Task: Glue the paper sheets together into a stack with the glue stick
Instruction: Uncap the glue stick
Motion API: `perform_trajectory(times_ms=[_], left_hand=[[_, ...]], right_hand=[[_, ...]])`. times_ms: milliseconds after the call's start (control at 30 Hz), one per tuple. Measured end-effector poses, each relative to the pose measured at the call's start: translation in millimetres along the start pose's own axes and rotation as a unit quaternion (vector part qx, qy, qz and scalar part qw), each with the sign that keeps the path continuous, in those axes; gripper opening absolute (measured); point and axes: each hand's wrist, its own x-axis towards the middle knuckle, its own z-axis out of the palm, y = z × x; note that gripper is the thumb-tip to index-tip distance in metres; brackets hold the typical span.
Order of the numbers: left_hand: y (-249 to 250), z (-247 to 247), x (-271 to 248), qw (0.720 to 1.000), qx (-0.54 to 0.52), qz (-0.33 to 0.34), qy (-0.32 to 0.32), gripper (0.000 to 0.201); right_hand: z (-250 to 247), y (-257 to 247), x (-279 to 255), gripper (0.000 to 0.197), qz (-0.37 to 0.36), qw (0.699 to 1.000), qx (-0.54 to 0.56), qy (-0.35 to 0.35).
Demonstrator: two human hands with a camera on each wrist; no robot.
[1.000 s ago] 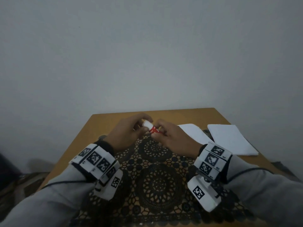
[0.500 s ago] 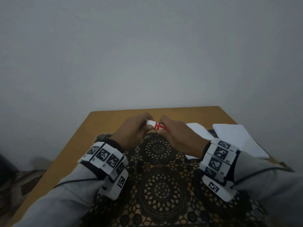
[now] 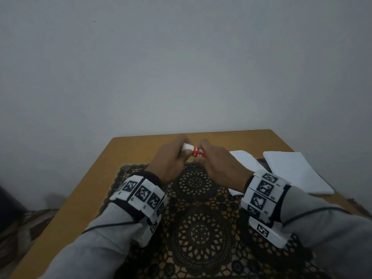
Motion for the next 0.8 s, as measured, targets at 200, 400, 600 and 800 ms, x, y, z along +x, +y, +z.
perform_trajectory(times_ms=[200,400,600,800], left_hand=[[-1.0,1.5,0.0,1.0,-0.009,-0.019,-0.005,0.021],[1.8,3.1,0.3,1.0,-0.017,-0.019,-0.001,0.004],[-2.7,3.1,0.9,1.0,0.0,-0.01,0.01,0.02],[-1.2,3.4,1.0,1.0,-0.008,-0.002,0.003,0.001]], right_hand=[[-0.6,0.2,-0.7,0.018,-0.004,1.0,-0.021,-0.011],[0.7,2.0,0.4,0.016,0.003,1.0,-0.015,-0.014],[1.0,2.9,0.5,0.016,-0.008,1.0,-0.012,-0.023],[2.2,4.9,1.0,0.016,-0.006,0.999,-0.03,-0.021]])
